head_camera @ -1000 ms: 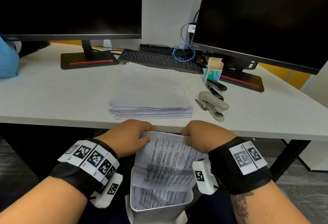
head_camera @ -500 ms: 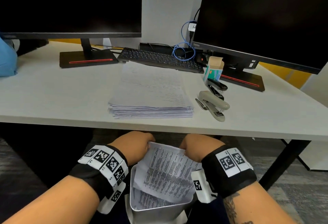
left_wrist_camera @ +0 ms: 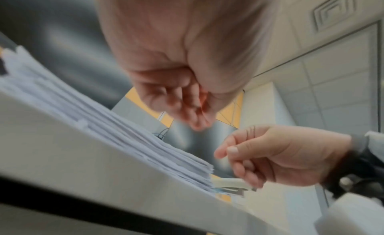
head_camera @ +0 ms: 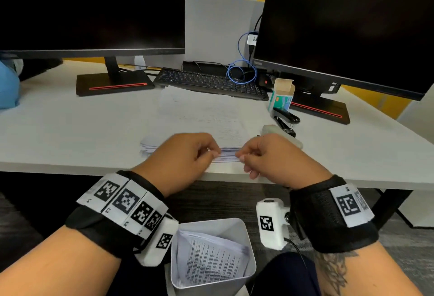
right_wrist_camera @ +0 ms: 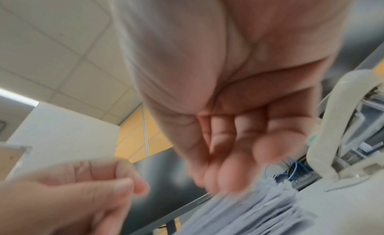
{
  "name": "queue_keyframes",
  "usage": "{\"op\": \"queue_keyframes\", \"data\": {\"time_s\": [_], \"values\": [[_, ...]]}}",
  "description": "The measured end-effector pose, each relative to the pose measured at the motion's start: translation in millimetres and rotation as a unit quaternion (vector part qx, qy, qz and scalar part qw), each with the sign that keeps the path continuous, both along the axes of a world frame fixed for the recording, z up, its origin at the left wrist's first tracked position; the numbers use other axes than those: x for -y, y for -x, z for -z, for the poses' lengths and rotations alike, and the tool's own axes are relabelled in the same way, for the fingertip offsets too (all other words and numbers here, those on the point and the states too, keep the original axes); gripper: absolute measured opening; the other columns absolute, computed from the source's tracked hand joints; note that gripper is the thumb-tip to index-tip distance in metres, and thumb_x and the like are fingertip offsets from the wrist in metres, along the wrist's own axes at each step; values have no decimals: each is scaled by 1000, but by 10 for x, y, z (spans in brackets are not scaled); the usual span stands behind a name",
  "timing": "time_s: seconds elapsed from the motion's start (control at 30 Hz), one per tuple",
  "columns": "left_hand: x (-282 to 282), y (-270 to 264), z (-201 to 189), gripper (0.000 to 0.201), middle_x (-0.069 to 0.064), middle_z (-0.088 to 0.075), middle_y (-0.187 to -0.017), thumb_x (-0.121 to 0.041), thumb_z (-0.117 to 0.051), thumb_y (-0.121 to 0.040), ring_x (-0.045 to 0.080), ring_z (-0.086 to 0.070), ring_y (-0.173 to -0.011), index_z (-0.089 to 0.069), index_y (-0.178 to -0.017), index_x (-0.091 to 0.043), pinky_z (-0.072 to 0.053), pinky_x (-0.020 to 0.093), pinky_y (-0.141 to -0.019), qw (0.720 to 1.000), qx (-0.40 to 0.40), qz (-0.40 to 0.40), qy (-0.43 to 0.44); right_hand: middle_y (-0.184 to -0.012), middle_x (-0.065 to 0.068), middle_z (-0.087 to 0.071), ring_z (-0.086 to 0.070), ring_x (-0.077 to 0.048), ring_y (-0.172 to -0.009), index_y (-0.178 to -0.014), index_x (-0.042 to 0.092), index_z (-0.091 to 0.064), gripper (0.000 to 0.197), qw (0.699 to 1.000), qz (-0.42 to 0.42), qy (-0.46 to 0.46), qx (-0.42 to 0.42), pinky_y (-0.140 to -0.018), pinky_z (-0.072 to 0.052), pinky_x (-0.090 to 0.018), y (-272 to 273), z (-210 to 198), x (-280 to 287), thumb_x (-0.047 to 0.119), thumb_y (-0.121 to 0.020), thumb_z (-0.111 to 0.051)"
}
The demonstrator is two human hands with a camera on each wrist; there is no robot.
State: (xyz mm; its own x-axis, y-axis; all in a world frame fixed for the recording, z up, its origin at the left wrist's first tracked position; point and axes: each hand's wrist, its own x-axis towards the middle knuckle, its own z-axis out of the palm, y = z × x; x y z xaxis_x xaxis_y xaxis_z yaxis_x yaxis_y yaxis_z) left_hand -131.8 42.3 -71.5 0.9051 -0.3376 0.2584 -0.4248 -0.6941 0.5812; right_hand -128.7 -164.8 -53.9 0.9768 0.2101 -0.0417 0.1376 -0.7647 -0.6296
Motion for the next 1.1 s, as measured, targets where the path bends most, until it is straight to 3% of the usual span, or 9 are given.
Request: {"op": "queue_keyframes", "data": {"time_s": [0.13, 0.27, 0.37, 0.5, 0.63, 0.77, 0.87, 1.0, 1.1], "values": [[-88, -169, -11, 20, -8, -66, -96, -32, -58, -94, 13, -52, -92, -66, -112, -28, -39, 29, -79, 983, 139, -90, -78, -97, 10, -60, -53, -4, -82, -119, 30, -65, 28, 987, 54, 78, 134, -70, -38, -14, -126, -4, 11, 19, -93, -59], [-177, -337, 139, 32, -4, -60, -124, -36, -60, -92, 21, -49, -121, -61, -124, -30, -39, 37, -102, 986, 70, -79, -126, -126, 4, -59, -49, -2, -90, -131, 28, -59, 42, 988, 34, 106, 104, -81, -35, -17, -229, 38, -31, 14, -91, -62], [-198, -366, 183, 26, -5, -61, -122, -34, -57, -95, 17, -54, -114, -64, -120, -30, -43, 34, -98, 989, 41, -70, -125, -118, 4, -65, -50, -3, -86, -126, 27, -64, 35, 988, 38, 112, 96, -78, -35, -15, -298, 53, -26, 17, -92, -62], [-234, -394, 178, 24, -5, -63, -119, -37, -57, -94, 14, -56, -109, -65, -116, -30, -43, 29, -92, 991, 32, -67, -113, -85, 17, -59, -53, 0, -75, -110, 26, -74, 21, 990, 47, 90, 95, -57, -34, -5, -341, 42, 28, 22, -92, -64], [-235, -390, 119, 30, -6, -62, -120, -44, -59, -92, 12, -56, -109, -63, -119, -30, -43, 26, -89, 993, 28, -62, -98, -101, 6, -69, -57, -6, -86, -104, 23, -76, 17, 990, 37, 83, 106, -69, -36, -17, -356, -2, 30, 23, -94, -62], [-223, -321, 34, 38, -9, -60, -127, -45, -61, -91, 13, -55, -116, -57, -126, -33, -45, 32, -97, 990, 55, -56, -116, -84, 10, -69, -63, -3, -72, -90, 26, -68, 13, 989, 48, -5, 137, -68, -47, -20, -263, -95, 100, 22, -96, -58], [-189, -241, -56, 25, -7, -69, -110, -32, -49, -97, 17, -61, -100, -63, -118, -32, -48, 29, -81, 973, 96, -66, -199, -81, 14, -67, -59, 0, -70, -90, 30, -67, 5, 998, 25, 1, 59, -70, -46, -24, -128, -265, 235, 31, -92, -63], [0, -54, -137, 23, -5, -66, -91, -30, -43, -97, 18, -59, -86, -64, -105, -30, -43, 29, -66, 960, 111, -31, -255, -123, 15, -50, -46, -7, -117, -124, 45, -56, 60, 987, 1, 156, 31, -98, -41, -30, -10, -378, 244, 49, -70, -81], [166, 94, -192, 20, -7, -63, -87, -35, -46, -95, 16, -57, -85, -64, -103, -32, -39, 29, -66, 959, 102, 13, -265, -138, 12, -46, -41, -12, -128, -138, 45, -45, 83, 972, -63, 221, 49, -107, -38, -38, 2, -247, -14, 50, -64, -83]]}}
